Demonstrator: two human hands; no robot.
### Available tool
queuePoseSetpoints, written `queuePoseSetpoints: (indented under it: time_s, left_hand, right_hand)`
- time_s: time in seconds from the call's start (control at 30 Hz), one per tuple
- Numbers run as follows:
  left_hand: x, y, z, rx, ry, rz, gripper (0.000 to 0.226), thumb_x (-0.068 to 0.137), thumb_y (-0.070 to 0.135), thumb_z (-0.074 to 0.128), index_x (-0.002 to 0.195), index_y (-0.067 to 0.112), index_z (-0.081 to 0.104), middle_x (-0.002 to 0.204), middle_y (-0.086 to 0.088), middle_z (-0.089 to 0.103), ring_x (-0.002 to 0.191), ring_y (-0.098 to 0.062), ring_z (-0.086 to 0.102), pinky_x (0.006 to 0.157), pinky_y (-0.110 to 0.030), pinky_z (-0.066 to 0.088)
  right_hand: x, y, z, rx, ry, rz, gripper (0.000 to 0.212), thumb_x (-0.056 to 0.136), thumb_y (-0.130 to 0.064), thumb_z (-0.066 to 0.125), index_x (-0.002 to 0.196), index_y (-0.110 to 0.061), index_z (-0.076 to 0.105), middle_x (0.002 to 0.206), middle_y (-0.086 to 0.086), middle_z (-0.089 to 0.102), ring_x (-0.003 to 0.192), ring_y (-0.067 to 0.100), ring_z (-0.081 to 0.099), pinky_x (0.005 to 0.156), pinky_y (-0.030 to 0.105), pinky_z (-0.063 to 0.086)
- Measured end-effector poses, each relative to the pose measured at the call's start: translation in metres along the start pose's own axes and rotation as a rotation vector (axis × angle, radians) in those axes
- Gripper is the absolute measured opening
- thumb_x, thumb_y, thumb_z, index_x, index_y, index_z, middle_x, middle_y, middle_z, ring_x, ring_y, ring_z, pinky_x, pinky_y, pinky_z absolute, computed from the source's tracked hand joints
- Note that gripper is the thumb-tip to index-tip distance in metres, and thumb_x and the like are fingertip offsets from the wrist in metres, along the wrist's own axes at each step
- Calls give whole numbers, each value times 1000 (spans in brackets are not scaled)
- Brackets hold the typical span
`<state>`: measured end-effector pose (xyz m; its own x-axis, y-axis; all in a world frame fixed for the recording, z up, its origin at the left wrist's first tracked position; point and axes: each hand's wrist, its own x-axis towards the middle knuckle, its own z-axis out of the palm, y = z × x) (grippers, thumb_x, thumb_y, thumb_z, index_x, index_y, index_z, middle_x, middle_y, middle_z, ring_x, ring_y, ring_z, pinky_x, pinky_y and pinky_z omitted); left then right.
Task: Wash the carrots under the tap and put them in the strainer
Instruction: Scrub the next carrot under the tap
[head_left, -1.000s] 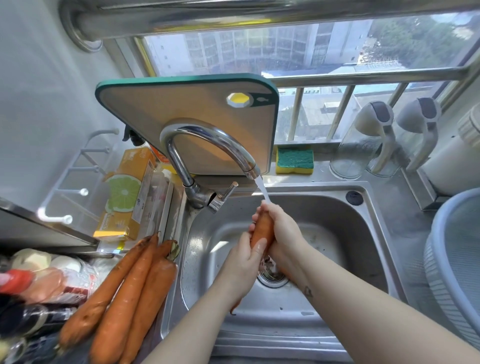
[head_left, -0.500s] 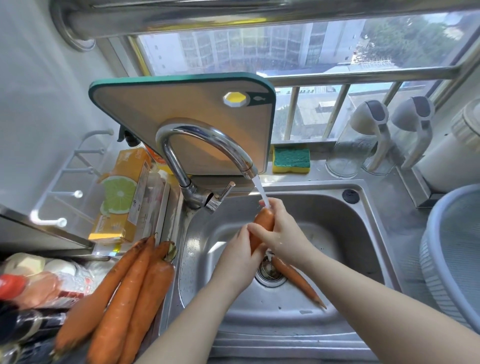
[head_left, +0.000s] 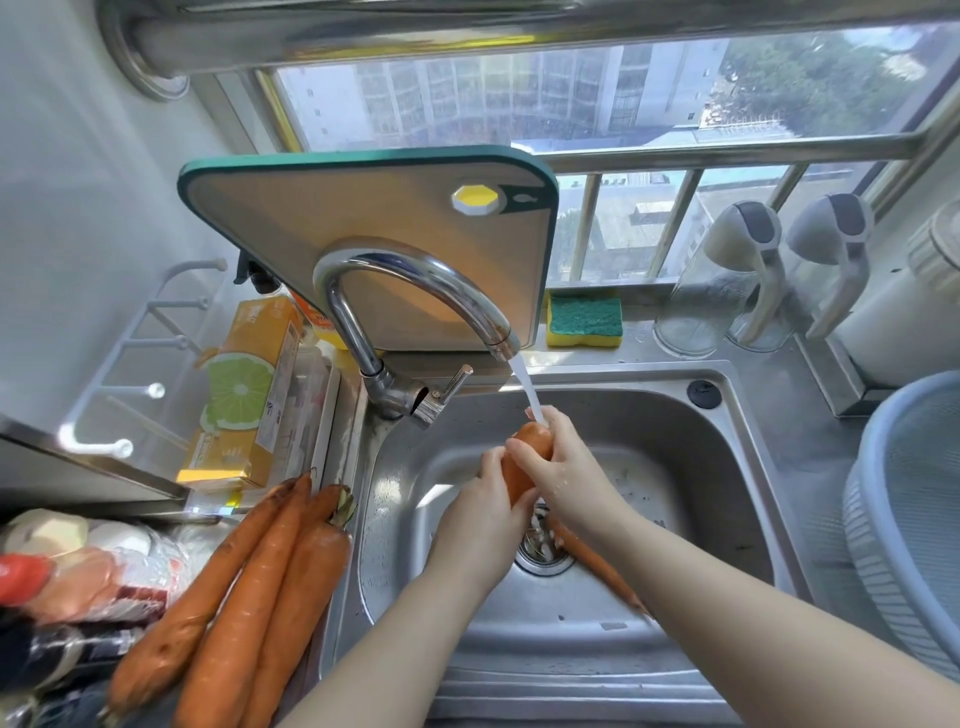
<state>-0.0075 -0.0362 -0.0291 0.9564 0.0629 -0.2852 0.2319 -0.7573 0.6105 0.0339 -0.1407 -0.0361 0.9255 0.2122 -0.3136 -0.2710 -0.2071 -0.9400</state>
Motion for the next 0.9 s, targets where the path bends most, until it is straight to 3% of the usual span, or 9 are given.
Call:
queuePoseSetpoints:
  time_s: [0.1, 0.2, 0.33, 0.4, 0.53, 0.6, 0.7, 0.8, 0.9]
  left_hand:
    - [0, 2, 5, 133, 53, 79, 45, 98, 36, 44, 136, 15, 29, 120, -9, 61, 107, -29, 59, 77, -38, 45]
    - [0, 4, 7, 159, 63, 80, 46, 98, 32, 43, 138, 13, 27, 123, -8, 59, 107, -29, 59, 78, -38, 44]
    - [3, -5, 3, 46, 3, 55, 48, 97, 35, 46, 138, 16, 30, 116, -8, 61, 99, -28, 61, 74, -37, 46]
    - [4, -11, -1, -63, -82, 53, 48, 96, 37, 48, 137, 20, 32, 109, -5, 61, 90, -23, 61, 68, -32, 43]
    - [8, -19, -9, -83, -158, 76, 50, 94, 41, 51, 138, 22, 35, 109, -1, 60, 88, -17, 59, 70, -31, 43]
    - [9, -17, -9, -19, -136, 81, 49, 95, 40, 49, 138, 22, 33, 115, -3, 60, 96, -21, 59, 75, -33, 46]
    - [7, -13, -7, 75, -67, 101, 51, 96, 39, 47, 139, 21, 29, 125, -4, 57, 105, -26, 58, 77, -35, 46]
    - [5, -13, -5, 117, -33, 121, 51, 96, 39, 47, 139, 20, 28, 127, -3, 56, 105, -26, 58, 76, -34, 45]
    - [4, -14, -5, 117, -34, 139, 52, 96, 40, 47, 140, 22, 27, 127, -3, 56, 103, -25, 59, 79, -36, 47]
  right_hand:
    - [7, -1, 8, 68, 224, -13, 16, 93, -20, 56, 100, -6, 54, 88, 3, 55, 79, 11, 52, 77, 31, 43]
    - [12, -3, 9, 158, 284, 12, 21, 97, -19, 49, 81, -7, 56, 73, 1, 57, 67, 9, 53, 66, 22, 44]
    - [11, -6, -7, 330, -90, 130, 17, 100, -23, 45, 93, -12, 56, 86, 3, 61, 77, 15, 56, 72, 29, 46]
    - [10, -12, -21, 493, -259, 238, 12, 100, -11, 44, 104, -10, 55, 99, 7, 60, 87, 16, 58, 78, 29, 48]
    - [11, -15, -40, 501, -424, 278, 23, 96, 4, 44, 115, -6, 53, 105, 11, 59, 95, 19, 61, 90, 32, 52]
    - [12, -14, -35, 376, -366, 222, 21, 94, 1, 50, 114, -5, 55, 102, 12, 60, 93, 19, 62, 92, 33, 52]
    - [11, -10, -24, 261, -197, 145, 20, 91, -8, 61, 111, -7, 59, 97, 9, 60, 87, 14, 62, 81, 29, 55]
    - [10, -7, -19, 324, -132, 160, 8, 90, -15, 63, 97, -11, 65, 94, 8, 65, 84, 15, 64, 82, 34, 56]
    - [9, -9, -21, 439, -135, 210, 10, 91, -16, 61, 90, -8, 68, 96, 13, 68, 82, 18, 67, 74, 30, 57]
